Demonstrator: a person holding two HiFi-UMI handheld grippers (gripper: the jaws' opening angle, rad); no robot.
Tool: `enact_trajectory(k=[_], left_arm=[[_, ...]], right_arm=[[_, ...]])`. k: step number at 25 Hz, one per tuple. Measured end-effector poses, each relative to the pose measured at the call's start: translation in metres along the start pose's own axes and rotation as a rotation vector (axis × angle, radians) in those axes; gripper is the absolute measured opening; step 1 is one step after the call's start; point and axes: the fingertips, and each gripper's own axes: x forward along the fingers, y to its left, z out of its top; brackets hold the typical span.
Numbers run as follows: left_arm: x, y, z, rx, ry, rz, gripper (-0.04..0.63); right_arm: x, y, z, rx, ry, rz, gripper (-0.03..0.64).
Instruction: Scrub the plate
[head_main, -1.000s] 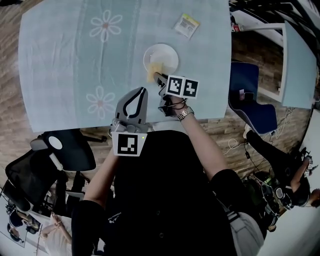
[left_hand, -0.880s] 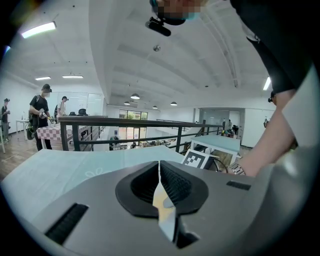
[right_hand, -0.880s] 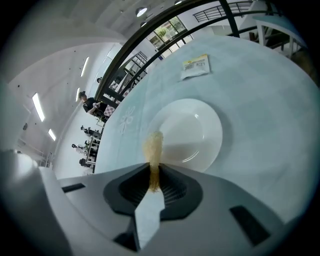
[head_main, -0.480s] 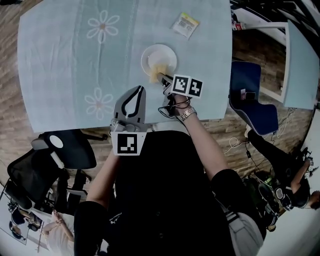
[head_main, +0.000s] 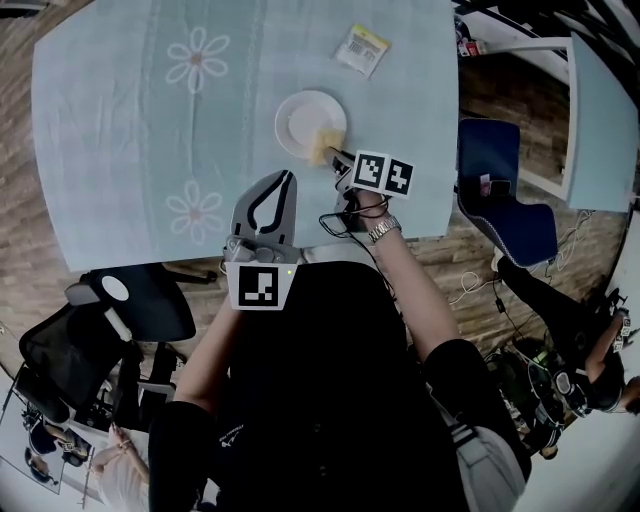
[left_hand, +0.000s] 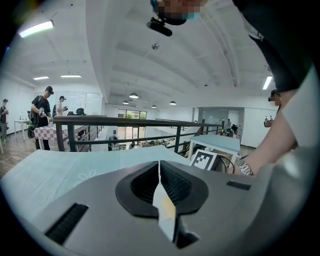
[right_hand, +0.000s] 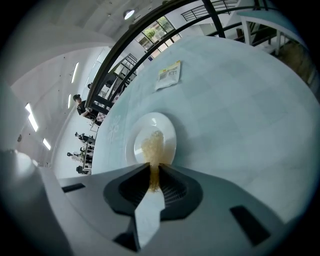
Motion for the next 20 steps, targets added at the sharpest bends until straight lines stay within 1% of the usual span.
enact_trajectory(k=[4, 7, 10, 11, 13, 16, 18, 20], left_arm=[[-0.002, 0.004, 0.009, 0.041, -0.038, 0.005, 0.021], [-0.005, 0.005, 0.007, 0.011, -0.048, 0.013, 0.021], [-0.007, 0.004, 0.007, 0.044, -0.043, -0.003, 0.021], [-0.008, 0.003, 0.007, 0.054, -0.043, -0.009, 0.021], [-0.011, 0.003, 0.009, 0.062, -0.055, -0.014, 0.021], [-0.018, 0.003, 0.007, 0.047, -0.055, -0.013, 0.021], [-0.024, 0.002, 0.004, 0.046, -0.049, -0.020, 0.021], [-0.031, 0.000, 0.006, 0.049, -0.074, -0.026, 0.021]], right_arm=[[-0.008, -0.010, 0.005, -0.003, -0.011, -0.029, 0.055], [-0.013, -0.016, 0.008, -0.004, -0.028, -0.049, 0.055], [-0.018, -0.019, 0.011, -0.008, -0.053, -0.069, 0.056], [-0.020, -0.020, 0.012, -0.023, -0.066, -0.084, 0.055], [-0.025, -0.021, 0.015, -0.090, -0.096, -0.132, 0.055], [-0.033, -0.018, 0.020, -0.196, -0.153, -0.208, 0.055], [-0.042, -0.013, 0.024, -0.231, -0.207, -0.241, 0.055], [-0.054, -0.004, 0.028, -0.272, -0.275, -0.266, 0.055]])
